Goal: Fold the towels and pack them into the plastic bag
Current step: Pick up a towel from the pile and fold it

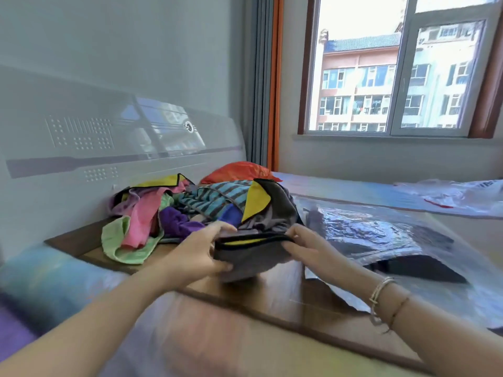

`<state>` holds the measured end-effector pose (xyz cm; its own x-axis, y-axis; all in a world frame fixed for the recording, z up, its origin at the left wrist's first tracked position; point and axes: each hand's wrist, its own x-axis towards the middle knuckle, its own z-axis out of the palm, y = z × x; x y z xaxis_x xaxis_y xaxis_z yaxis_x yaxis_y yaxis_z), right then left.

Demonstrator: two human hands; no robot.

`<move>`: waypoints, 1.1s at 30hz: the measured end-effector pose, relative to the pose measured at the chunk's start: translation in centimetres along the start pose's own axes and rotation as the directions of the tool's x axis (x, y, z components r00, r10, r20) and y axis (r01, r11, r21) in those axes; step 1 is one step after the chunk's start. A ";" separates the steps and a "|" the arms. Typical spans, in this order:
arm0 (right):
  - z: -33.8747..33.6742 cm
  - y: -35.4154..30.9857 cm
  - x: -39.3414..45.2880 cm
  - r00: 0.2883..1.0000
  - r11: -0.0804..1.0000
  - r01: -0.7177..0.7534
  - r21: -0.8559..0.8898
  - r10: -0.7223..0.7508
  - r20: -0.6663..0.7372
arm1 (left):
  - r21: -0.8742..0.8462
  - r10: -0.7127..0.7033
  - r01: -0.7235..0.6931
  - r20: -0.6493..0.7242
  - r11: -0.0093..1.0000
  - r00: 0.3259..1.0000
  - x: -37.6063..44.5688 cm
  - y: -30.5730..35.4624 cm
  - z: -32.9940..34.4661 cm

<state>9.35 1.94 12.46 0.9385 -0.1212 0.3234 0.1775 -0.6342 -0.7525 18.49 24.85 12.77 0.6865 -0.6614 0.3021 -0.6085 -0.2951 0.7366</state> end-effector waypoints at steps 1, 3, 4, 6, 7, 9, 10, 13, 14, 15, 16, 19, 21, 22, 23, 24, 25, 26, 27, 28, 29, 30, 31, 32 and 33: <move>0.9 1.3 -0.9 0.998 0.999 -0.038 -0.013 0.038 0.048 | 0.038 -0.070 0.066 0.105 0.997 0.992 -0.9 -1.5 0.6; 2.5 2.9 -2.5 0.993 0.996 -0.066 -0.068 0.072 0.093 | 0.130 -0.109 0.082 0.219 0.988 0.970 -2.4 -3.5 1.7; 3.1 3.3 -3.1 0.994 0.994 -0.057 -0.094 0.066 0.086 | 0.147 -0.103 0.069 0.238 0.987 0.966 -3.0 -3.9 2.2; 3.7 3.7 -3.9 0.997 0.993 -0.056 -0.100 0.060 0.039 | 0.134 -0.075 0.045 0.231 0.990 0.970 -3.7 -4.1 3.1; 3.8 3.7 -4.1 0.998 0.996 -0.060 -0.064 0.061 0.027 | 0.113 -0.063 0.039 0.216 0.993 0.974 -3.9 -4.2 3.3; 3.9 3.4 -4.2 0.998 0.998 -0.064 0.029 0.064 0.004 | 0.043 -0.058 0.050 0.190 0.998 0.980 -3.9 -4.2 3.6; 3.8 3.3 -4.2 0.998 0.996 -0.061 0.065 0.063 -0.014 | -0.003 -0.056 0.057 0.182 0.998 0.982 -3.8 -4.3 3.7; 3.7 3.6 -3.6 0.995 0.993 -0.100 0.066 0.102 -0.025 | -0.179 -0.145 0.183 0.208 0.967 0.967 -3.7 -3.7 3.9; 3.9 3.8 -3.2 0.993 0.993 -0.115 0.040 0.116 -0.016 | -0.210 -0.192 0.241 0.232 0.947 0.954 -3.7 -3.7 3.9; 4.1 4.0 -2.7 0.991 0.991 -0.135 0.003 0.135 -0.005 | -0.225 -0.228 0.287 0.253 0.931 0.940 -3.6 -3.6 3.9; 4.4 4.2 -2.0 0.988 0.987 -0.153 -0.055 0.153 -0.003 | -0.233 -0.257 0.320 0.263 0.918 0.930 -3.5 -3.6 4.0; 5.6 4.3 0.9 0.981 0.964 -0.186 -0.189 0.173 -0.082 | -0.269 -0.295 0.315 0.111 0.910 0.949 -1.8 -3.9 4.2; 6.3 4.3 3.4 0.971 0.962 -0.200 -0.185 0.169 -0.171 | -0.290 -0.312 0.266 -0.125 0.919 0.942 0.8 -5.1 4.0; 6.6 4.2 4.8 0.963 0.963 -0.202 -0.181 0.162 -0.214 | -0.290 -0.325 0.255 -0.224 0.923 0.919 2.4 -6.0 3.9; 7.0 4.4 6.2 0.957 0.960 -0.205 -0.189 0.155 -0.246 | -0.278 -0.338 0.258 -0.295 0.925 0.894 3.9 -6.7 3.7; 7.3 4.8 7.6 0.952 0.955 -0.210 -0.209 0.151 -0.265 | -0.250 -0.351 0.275 -0.342 0.928 0.872 5.3 -7.5 3.7; 7.8 5.4 9.0 0.948 0.946 -0.225 -0.234 0.157 -0.277 | -0.213 -0.355 0.293 -0.376 0.932 0.856 6.4 -8.3 3.7; 8.3 6.2 10.3 0.943 0.934 -0.247 -0.260 0.170 -0.286 | -0.168 -0.352 0.310 -0.402 0.936 0.845 7.5 -9.3 3.8; 8.9 7.1 11.4 0.937 0.917 -0.275 -0.290 0.188 -0.295 | -0.125 -0.354 0.334 -0.420 0.934 0.835 8.4 -10.1 4.1; 9.5 8.2 12.3 0.931 0.894 -0.305 -0.327 0.207 -0.301 | -0.072 -0.377 0.384 -0.425 0.920 0.823 9.1 -10.9 4.5; 10.1 9.3 13.0 0.926 0.867 -0.334 -0.371 0.228 -0.301 | 0.010 -0.411 0.460 -0.430 0.888 0.804 9.6 -11.9 5.0; 10.7 10.4 13.4 0.920 0.835 -0.364 -0.412 0.252 -0.301 | 0.116 -0.457 0.551 -0.434 0.826 0.776 10.0 -12.9 5.6; 11.3 11.3 13.6 0.911 0.804 -0.396 -0.444 0.280 -0.304 | 0.204 -0.504 0.627 -0.436 0.752 0.746 10.2 -13.9 6.1; 11.7 11.9 13.7 0.899 0.777 -0.425 -0.464 0.303 -0.316 | 0.257 -0.537 0.672 -0.437 0.694 0.722 10.3 -14.6 6.6; 12.0 12.3 13.7 0.888 0.760 -0.449 -0.470 0.320 -0.332 | 0.282 -0.546 0.686 -0.438 0.671 0.714 10.4 -15.2 6.9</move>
<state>27.97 1.62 0.71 0.7914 -0.5636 0.2367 -0.4262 -0.7864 -0.4471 32.09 17.70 0.49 0.9968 -0.0091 0.0789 -0.0497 -0.8462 0.5306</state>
